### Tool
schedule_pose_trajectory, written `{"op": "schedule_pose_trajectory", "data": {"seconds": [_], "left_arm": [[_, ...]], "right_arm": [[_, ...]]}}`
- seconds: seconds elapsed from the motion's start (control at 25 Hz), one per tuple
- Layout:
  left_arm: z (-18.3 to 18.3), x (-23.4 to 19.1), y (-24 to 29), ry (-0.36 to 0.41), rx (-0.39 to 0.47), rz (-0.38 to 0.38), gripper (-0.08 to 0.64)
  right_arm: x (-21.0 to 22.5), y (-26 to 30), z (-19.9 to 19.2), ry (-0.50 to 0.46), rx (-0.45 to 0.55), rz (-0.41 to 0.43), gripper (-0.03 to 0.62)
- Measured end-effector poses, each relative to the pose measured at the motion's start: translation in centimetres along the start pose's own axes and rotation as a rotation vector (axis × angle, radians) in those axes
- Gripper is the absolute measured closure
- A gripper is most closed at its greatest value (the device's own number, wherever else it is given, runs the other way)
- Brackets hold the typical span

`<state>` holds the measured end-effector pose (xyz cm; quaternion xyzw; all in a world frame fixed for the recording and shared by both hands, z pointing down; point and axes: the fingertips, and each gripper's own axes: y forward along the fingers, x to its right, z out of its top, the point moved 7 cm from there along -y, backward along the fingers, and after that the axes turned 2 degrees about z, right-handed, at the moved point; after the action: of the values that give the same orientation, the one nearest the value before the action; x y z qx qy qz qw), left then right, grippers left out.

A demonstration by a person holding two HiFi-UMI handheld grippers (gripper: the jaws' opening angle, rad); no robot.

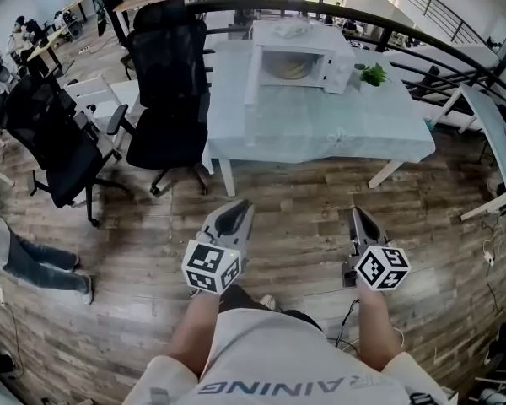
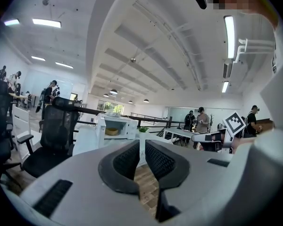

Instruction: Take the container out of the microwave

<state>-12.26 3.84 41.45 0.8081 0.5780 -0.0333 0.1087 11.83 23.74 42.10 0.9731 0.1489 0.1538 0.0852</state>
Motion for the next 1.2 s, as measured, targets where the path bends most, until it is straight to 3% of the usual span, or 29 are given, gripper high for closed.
{"op": "schedule_pose_trajectory", "data": {"seconds": [0.28,0.64,0.88,1.2], "left_arm": [[1.0,-0.9,5.6,0.007,0.001,0.022,0.5],[3.0,-3.5,15.1,0.007,0.019,0.036,0.5],[3.7,-6.2,21.9,-0.003,-0.02,0.013,0.5],[4.7,-9.0,26.2,-0.007,-0.012,0.043,0.5]], "right_arm": [[2.9,2.9,1.6,-0.072,-0.01,0.044,0.574],[8.1,11.4,5.5,-0.079,-0.014,0.064,0.574],[10.7,18.9,7.0,-0.055,-0.034,0.093,0.574],[12.7,24.7,8.6,-0.06,-0.068,0.123,0.574]]}}
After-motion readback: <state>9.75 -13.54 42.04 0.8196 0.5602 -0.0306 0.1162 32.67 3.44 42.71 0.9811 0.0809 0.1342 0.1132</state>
